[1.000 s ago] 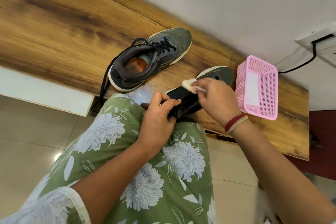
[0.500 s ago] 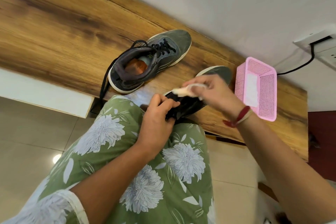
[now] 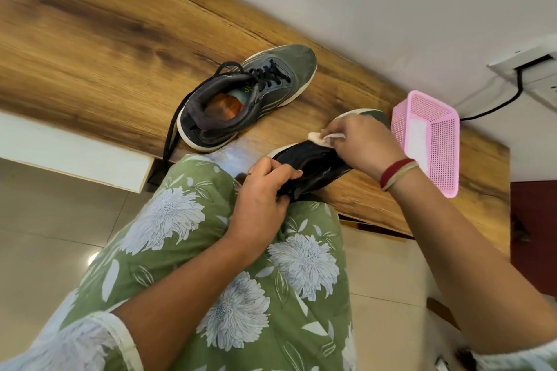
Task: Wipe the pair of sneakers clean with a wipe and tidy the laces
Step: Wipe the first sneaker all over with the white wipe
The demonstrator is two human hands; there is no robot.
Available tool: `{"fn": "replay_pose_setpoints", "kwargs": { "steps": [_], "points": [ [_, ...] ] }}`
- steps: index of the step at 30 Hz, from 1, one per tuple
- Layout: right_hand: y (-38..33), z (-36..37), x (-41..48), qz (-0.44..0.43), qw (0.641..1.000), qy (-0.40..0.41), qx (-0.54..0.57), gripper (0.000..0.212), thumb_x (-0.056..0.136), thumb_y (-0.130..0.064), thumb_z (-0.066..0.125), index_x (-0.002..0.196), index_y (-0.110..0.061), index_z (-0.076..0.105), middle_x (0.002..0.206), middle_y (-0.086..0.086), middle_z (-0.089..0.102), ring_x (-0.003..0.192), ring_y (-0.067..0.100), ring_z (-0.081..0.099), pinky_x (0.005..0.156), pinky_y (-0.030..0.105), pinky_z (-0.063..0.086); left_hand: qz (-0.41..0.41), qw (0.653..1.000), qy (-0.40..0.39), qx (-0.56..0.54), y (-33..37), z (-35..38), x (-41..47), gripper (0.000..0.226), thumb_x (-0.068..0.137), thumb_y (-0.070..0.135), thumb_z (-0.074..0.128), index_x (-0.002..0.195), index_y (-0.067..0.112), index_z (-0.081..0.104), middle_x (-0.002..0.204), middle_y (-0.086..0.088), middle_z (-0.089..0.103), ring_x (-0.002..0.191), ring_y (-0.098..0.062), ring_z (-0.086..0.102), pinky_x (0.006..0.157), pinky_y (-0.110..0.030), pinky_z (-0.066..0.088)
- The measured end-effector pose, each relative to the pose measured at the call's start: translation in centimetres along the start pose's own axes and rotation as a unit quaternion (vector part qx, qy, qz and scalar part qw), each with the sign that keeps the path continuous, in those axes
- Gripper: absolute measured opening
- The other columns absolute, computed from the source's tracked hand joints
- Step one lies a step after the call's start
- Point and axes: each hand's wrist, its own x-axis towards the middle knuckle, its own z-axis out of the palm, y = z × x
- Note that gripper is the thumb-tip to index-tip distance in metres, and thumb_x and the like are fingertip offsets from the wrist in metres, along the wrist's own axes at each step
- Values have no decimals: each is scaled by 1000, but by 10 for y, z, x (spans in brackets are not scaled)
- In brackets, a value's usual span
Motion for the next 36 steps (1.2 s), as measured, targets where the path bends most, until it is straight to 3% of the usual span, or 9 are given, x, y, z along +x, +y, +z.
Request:
{"fn": "replay_pose_setpoints", "kwargs": {
  "steps": [5, 7, 9, 12, 18, 23, 27, 34, 36],
  "points": [
    [-12, 2, -15, -48, 998, -22, 32, 28, 88, -11, 53, 104, -25, 71, 110, 0, 67, 103, 19, 59, 87, 26, 43, -1, 1000, 6, -4, 0, 0, 0, 48, 67, -16, 66, 106, 13, 67, 93, 8, 47, 89, -13, 52, 73, -17, 43],
    [-19, -1, -21, -73, 989, -63, 110, 24, 89, -13, 56, 100, -27, 72, 96, -11, 66, 86, 9, 58, 74, 22, 40, -2, 1000, 9, -8, 0, 0, 0, 49, 67, -16, 65, 107, 12, 68, 92, 7, 47, 88, -14, 52, 73, -18, 43],
    [-13, -6, -15, -45, 984, -13, 174, 24, 89, -12, 55, 97, -29, 72, 92, -10, 66, 72, 6, 55, 64, 23, 40, 0, 1000, 13, -18, -1, 0, 1, 50, 66, -17, 65, 107, 12, 69, 91, 6, 48, 87, -15, 53, 73, -20, 45],
    [1, -3, 2, 56, 987, 109, 106, 26, 90, -13, 51, 104, -24, 69, 107, 3, 67, 91, 20, 60, 78, 30, 47, 22, 1000, 3, -22, -1, 0, -2, 53, 65, -20, 65, 107, 11, 70, 87, 7, 48, 85, -16, 54, 75, -22, 48],
    [-27, 13, -11, -67, 997, -5, 39, 30, 88, -13, 48, 102, -28, 70, 107, 6, 67, 102, 27, 59, 87, 36, 48, 27, 999, -16, -10, 0, 0, -2, 53, 64, -19, 66, 107, 12, 71, 86, 3, 50, 87, -20, 55, 74, -38, 53],
    [-8, 1, -7, 5, 999, 33, 30, 29, 88, -13, 49, 105, -29, 68, 109, 3, 67, 103, 25, 59, 84, 32, 46, 47, 999, -15, 6, 0, 0, -3, 55, 64, -17, 68, 108, 15, 71, 84, 5, 49, 85, -20, 54, 62, -41, 53],
    [-24, 12, -26, -92, 990, -51, 92, 28, 88, -18, 53, 106, -34, 69, 113, -5, 67, 104, 17, 60, 90, 35, 48, 51, 999, -14, 11, -1, 0, -2, 52, 64, -16, 67, 108, 13, 71, 85, 3, 48, 83, -21, 54, 60, -42, 53],
    [-33, 25, -33, -142, 990, -4, -10, 38, 84, -15, 46, 107, -39, 65, 103, -3, 69, 96, 21, 62, 78, 38, 52, 59, 998, -14, 12, 1, -2, -1, 50, 64, -15, 66, 104, 14, 71, 83, 7, 44, 76, -16, 51, 58, -39, 52],
    [-25, 16, -32, -123, 989, 5, 86, 34, 84, -12, 50, 101, -36, 68, 106, -6, 69, 99, 14, 61, 86, 36, 49, 57, 998, -15, 10, 1, -2, -1, 50, 67, -13, 67, 108, 16, 71, 83, 9, 44, 76, -15, 51, 57, -39, 53]
  ]
}}
